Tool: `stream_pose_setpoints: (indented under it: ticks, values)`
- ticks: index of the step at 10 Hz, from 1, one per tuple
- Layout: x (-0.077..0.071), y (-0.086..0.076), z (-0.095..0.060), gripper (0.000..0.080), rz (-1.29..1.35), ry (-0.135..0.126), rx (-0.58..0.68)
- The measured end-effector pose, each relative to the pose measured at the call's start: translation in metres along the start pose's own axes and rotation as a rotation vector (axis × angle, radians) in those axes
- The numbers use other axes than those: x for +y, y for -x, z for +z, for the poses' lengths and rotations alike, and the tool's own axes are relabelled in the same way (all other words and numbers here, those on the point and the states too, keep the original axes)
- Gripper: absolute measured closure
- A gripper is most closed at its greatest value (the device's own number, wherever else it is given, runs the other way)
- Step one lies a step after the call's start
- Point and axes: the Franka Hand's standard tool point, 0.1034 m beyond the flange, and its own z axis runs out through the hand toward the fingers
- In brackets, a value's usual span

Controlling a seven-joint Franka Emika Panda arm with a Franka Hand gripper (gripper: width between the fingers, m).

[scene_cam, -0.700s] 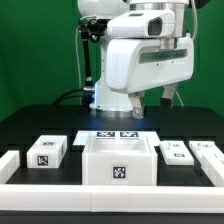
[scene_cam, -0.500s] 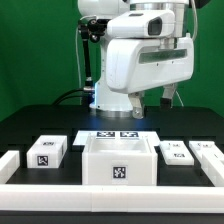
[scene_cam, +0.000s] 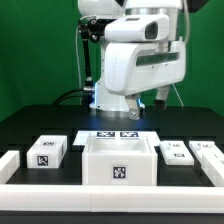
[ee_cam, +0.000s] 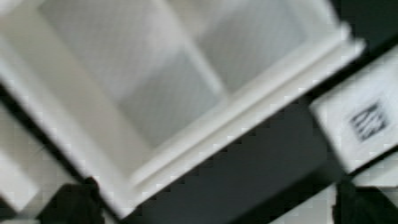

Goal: Assemble cabinet

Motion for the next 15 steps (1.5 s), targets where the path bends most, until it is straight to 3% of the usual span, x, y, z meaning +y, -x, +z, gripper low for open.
stream_pose_setpoints:
  ticks: [2, 6, 9, 13, 15]
  values:
    - [-0.011, 0.008, 0.003, 0.0150, -0.099, 0.024, 0.018]
    - [-0.012, 0.012, 0.008, 0.0150, -0.373, 0.022, 0.010]
    - [-0.019, 0.032, 0.026, 0.0150, -0.608, -0.003, -0.011]
    - [-0.018, 0.035, 0.027, 0.0150, -0.617, -0.006, -0.012]
    - [-0.025, 0.042, 0.043, 0.0150, -0.613, -0.032, -0.018]
